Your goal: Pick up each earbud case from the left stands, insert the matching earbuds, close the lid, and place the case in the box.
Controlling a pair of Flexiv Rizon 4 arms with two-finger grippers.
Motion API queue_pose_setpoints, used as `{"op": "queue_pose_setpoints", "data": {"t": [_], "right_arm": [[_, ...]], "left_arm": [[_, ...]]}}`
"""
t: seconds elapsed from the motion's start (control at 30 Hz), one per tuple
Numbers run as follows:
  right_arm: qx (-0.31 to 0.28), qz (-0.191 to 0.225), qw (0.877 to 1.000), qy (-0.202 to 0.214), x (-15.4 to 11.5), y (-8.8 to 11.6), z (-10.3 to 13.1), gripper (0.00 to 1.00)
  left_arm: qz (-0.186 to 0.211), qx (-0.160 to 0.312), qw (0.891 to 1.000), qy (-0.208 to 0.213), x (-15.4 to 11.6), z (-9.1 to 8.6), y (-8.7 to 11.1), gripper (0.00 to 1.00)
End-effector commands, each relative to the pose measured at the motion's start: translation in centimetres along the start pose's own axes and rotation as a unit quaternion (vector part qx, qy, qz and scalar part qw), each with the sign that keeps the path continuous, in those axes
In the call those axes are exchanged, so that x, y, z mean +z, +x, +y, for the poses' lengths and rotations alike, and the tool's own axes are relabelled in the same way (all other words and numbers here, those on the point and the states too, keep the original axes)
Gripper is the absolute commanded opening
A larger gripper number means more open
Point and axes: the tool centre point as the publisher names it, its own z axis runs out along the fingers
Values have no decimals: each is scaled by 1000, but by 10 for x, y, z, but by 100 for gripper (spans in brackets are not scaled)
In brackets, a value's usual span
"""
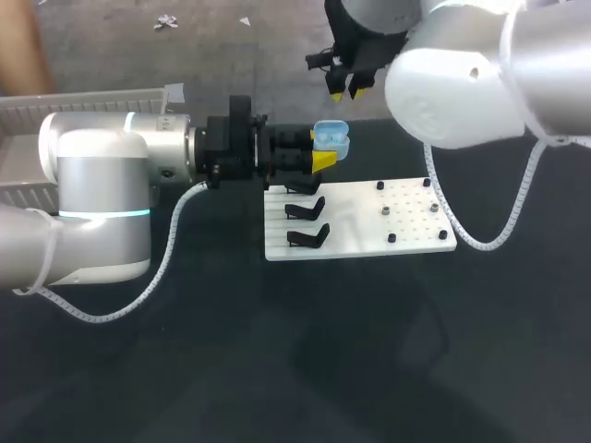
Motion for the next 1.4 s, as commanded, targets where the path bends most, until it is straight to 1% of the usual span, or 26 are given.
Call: {"op": "queue_pose_setpoints", "data": {"t": [0.03, 0.1, 0.17, 0.2, 0.67, 0.87, 1.17, 1.27, 1.4], "right_arm": [[-1, 20, 1000, -1, 17, -8, 0, 22], [-2, 28, 1000, 0, 19, -4, 1, 23], [-6, 36, 999, -1, 20, 2, 2, 22], [-7, 37, 999, 0, 20, 5, 4, 20], [-6, 47, 999, -2, 6, 31, 11, 22], [-2, 46, 999, -7, 3, 36, 15, 23], [3, 44, 999, -15, 2, 37, 18, 22], [5, 44, 999, -15, 3, 38, 18, 23], [30, 23, 999, -10, -5, 35, 10, 25]], "left_arm": [[-2, 2, 1000, -4, 0, -2, 1, 0], [-2, 2, 1000, -4, 0, -2, 1, 0], [-2, 2, 1000, -4, 0, -2, 1, 0], [-2, 2, 1000, -4, 0, -2, 1, 0], [-2, 2, 1000, -4, 0, -2, 1, 0], [-2, 2, 1000, -4, 0, -2, 1, 0], [-2, 2, 1000, -4, 0, -2, 1, 0], [-2, 2, 1000, -4, 0, -2, 1, 0], [-2, 2, 1000, -4, 0, -2, 1, 0]]}}
